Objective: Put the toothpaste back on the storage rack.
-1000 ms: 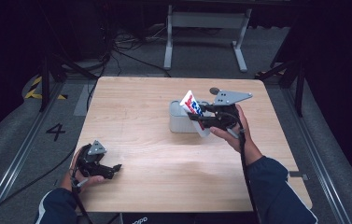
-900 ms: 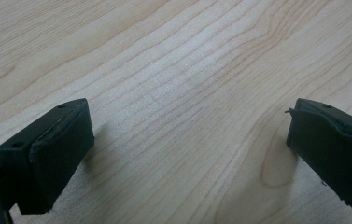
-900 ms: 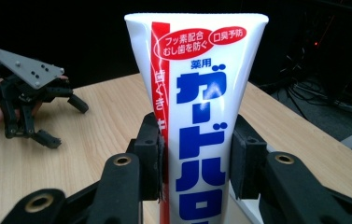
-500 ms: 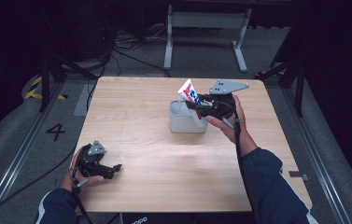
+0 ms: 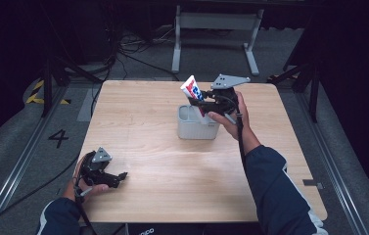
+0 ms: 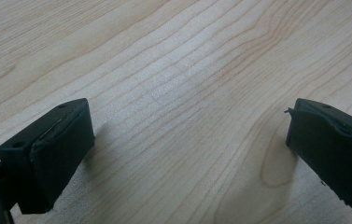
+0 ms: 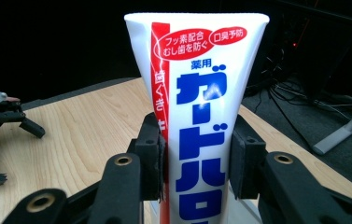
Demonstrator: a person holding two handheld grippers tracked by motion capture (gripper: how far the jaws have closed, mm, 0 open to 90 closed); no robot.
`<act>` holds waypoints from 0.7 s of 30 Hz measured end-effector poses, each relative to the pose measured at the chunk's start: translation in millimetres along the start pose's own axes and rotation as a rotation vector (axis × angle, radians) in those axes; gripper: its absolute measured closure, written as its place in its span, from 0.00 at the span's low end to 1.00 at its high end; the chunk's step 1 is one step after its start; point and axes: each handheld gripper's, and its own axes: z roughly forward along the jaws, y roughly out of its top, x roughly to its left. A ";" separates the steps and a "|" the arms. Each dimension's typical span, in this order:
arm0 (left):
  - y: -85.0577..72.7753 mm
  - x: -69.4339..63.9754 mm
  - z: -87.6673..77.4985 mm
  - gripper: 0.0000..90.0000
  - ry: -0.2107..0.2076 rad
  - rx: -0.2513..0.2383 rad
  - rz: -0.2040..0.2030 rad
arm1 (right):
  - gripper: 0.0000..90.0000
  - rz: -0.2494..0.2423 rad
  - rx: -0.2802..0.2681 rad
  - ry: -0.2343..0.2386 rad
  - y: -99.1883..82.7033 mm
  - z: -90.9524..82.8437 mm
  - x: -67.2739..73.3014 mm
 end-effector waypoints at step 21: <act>-0.2 -0.3 0.0 0.02 0.001 -0.001 -0.004 | 0.70 0.043 0.034 -0.023 -14.2 27.1 -24.8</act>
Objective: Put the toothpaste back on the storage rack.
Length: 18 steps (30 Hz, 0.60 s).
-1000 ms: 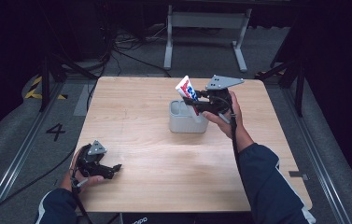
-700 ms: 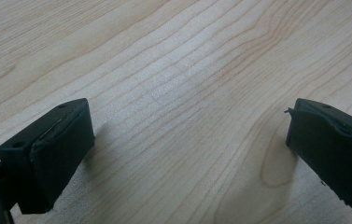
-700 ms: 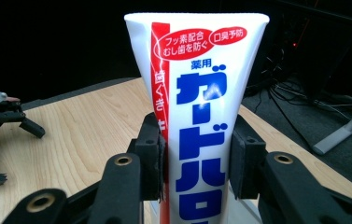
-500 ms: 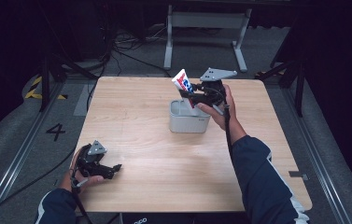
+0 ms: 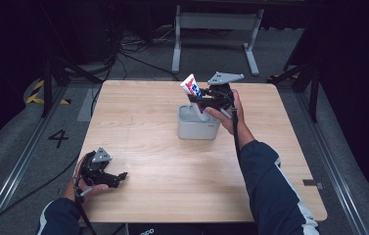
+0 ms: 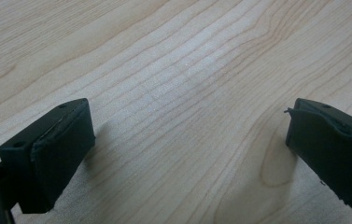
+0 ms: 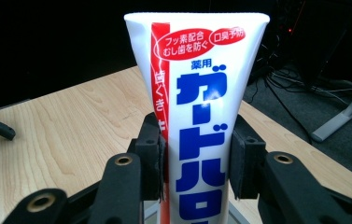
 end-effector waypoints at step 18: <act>0.0 0.1 0.0 0.02 0.000 0.000 0.001 | 0.70 -0.016 0.044 0.003 -13.3 5.3 -2.8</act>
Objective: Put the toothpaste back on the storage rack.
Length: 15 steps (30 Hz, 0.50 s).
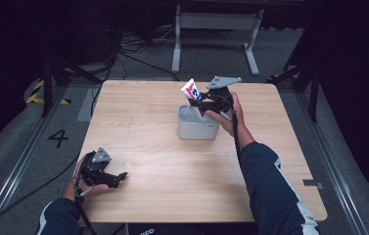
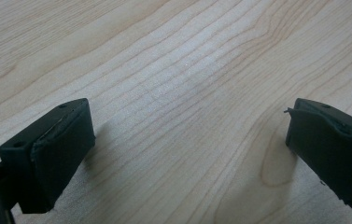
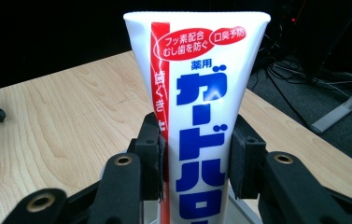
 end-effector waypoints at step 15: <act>-0.3 -0.1 -0.1 0.02 0.001 -0.002 0.001 | 0.69 -0.025 0.044 0.007 -12.6 -18.3 0.0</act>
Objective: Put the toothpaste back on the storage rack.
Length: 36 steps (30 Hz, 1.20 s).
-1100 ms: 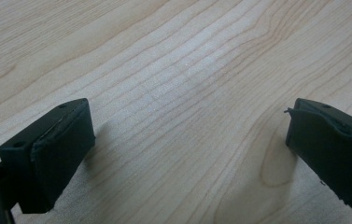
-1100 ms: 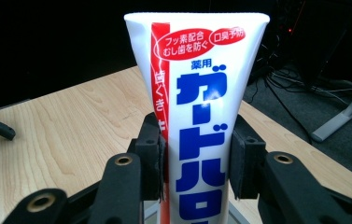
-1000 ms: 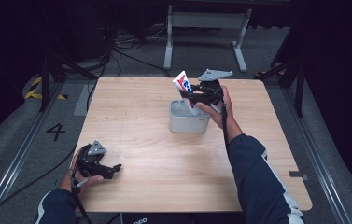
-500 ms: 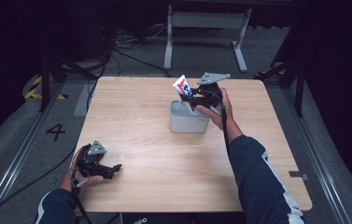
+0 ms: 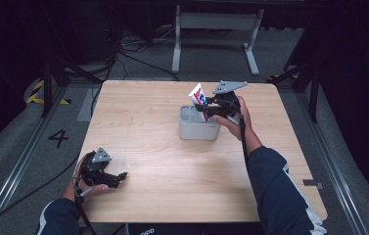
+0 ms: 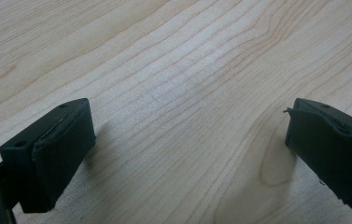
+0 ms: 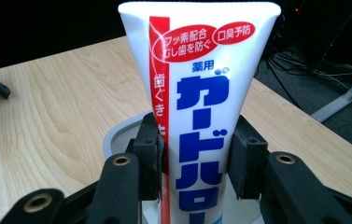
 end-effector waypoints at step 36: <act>-0.3 -0.1 -0.1 0.03 0.002 -0.003 0.000 | 0.65 -0.032 0.084 0.001 -32.6 -11.8 2.2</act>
